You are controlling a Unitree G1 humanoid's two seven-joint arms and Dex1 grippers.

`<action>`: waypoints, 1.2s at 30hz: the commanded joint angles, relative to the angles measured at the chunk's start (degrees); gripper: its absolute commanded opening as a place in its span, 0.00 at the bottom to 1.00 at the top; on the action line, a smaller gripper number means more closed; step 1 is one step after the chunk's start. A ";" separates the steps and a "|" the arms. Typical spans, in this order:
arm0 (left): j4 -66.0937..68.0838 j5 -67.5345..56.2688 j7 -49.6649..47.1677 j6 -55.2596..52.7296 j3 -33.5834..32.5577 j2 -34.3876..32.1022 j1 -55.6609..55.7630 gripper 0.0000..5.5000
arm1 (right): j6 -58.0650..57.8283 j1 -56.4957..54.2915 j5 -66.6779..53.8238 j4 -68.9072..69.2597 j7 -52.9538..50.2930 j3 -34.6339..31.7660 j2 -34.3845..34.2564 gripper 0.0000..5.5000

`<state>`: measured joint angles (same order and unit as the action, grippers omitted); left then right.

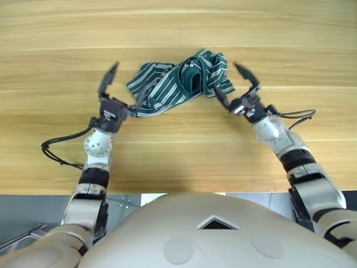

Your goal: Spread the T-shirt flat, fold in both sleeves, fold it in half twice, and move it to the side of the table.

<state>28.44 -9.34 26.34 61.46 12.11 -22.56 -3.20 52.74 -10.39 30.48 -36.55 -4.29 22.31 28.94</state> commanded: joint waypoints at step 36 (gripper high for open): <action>-3.46 36.48 -21.84 -15.38 6.40 3.32 0.86 0.65 | -9.35 -10.83 1.63 -15.35 -6.34 -0.93 -6.16 0.00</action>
<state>24.24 26.82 5.15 45.95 17.67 -19.64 -2.09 44.31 -20.44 31.18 -50.88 -10.24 21.21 22.96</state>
